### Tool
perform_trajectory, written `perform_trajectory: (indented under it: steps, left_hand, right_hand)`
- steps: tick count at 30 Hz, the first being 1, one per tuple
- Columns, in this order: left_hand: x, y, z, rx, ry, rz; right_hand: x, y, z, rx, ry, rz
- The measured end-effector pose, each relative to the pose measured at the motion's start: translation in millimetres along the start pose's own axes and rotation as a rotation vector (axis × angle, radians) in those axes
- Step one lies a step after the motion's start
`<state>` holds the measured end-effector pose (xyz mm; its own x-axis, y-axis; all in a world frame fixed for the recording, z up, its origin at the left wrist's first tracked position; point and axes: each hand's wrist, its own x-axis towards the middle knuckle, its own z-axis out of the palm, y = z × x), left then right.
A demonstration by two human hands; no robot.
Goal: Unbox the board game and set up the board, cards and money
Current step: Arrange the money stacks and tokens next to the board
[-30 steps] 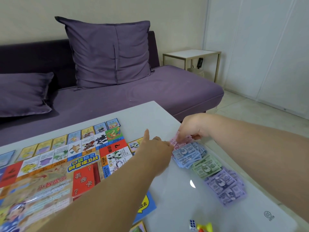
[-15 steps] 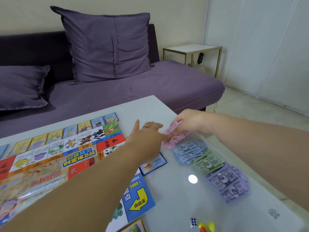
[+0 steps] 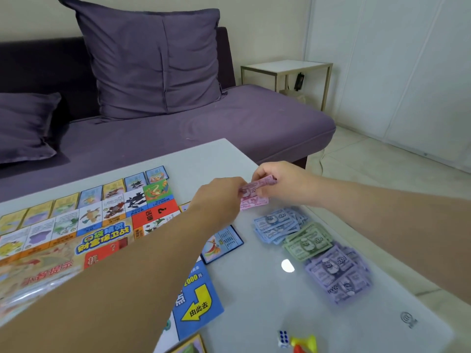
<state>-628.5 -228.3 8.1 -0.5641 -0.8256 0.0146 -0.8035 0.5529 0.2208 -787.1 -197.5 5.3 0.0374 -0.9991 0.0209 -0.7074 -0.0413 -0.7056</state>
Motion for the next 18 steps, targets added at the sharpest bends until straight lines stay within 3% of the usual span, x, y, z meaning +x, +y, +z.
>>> perform_trajectory:
  steps: [5,9,14,18]
  left_hand:
    - [3.3,4.4,10.5,0.029,0.032,0.001]
    - [3.9,9.7,9.5,0.072,0.057,-0.010]
    - [-12.2,9.3,-32.7,-0.119,0.109,-0.048]
    - [-59.5,5.0,-76.7,-0.516,0.098,-0.122]
  right_hand:
    - [-3.2,0.6,1.5,-0.289,-0.082,-0.045]
    - [-4.2,-2.6,1.5,-0.381,-0.088,-0.043]
    - [-15.8,-33.5,-19.4,-0.184,0.100,-0.086]
    - [-49.1,-81.8,-30.1,-0.065,0.141,-0.156]
